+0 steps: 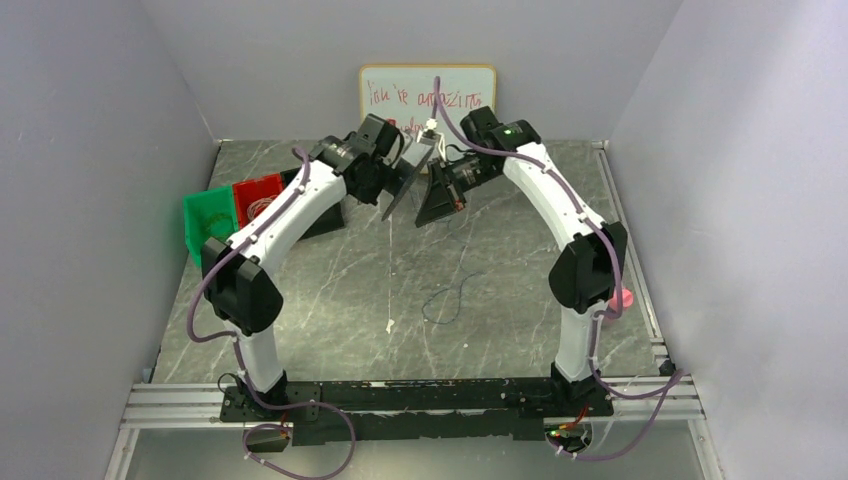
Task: Wrap the cables
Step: Wrap the cable around the cable reel.
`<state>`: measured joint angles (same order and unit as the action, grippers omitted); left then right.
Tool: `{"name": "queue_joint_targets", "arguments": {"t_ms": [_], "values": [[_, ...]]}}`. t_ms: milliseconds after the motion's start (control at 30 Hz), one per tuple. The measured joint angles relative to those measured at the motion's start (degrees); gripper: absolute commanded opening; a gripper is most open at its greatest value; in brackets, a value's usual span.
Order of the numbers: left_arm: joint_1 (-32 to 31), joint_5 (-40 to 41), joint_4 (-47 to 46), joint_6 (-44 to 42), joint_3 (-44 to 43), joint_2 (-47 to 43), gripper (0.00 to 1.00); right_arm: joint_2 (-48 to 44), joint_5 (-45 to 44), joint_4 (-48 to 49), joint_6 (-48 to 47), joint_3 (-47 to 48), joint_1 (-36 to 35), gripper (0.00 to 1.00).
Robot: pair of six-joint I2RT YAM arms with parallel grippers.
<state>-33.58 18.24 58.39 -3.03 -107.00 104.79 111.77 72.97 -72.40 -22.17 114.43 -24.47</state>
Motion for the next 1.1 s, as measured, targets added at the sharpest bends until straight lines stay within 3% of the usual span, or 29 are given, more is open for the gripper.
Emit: {"name": "queue_joint_targets", "arguments": {"t_ms": [333, 633, 1100], "values": [[8.2, -15.7, 0.3, 9.1, -1.5, -1.1, 0.02, 6.1, -0.4, -0.8, -2.8, 1.2, -4.3, 0.03], [16.9, -34.9, -2.4, 17.5, 2.9, -10.9, 0.02, 6.9, 2.1, 1.6, -3.9, 2.2, -4.4, 0.02], [22.9, -53.4, -4.3, 21.2, 3.9, -14.2, 0.02, 8.8, 5.9, -2.1, -7.8, 2.3, 1.8, 0.02]]}}
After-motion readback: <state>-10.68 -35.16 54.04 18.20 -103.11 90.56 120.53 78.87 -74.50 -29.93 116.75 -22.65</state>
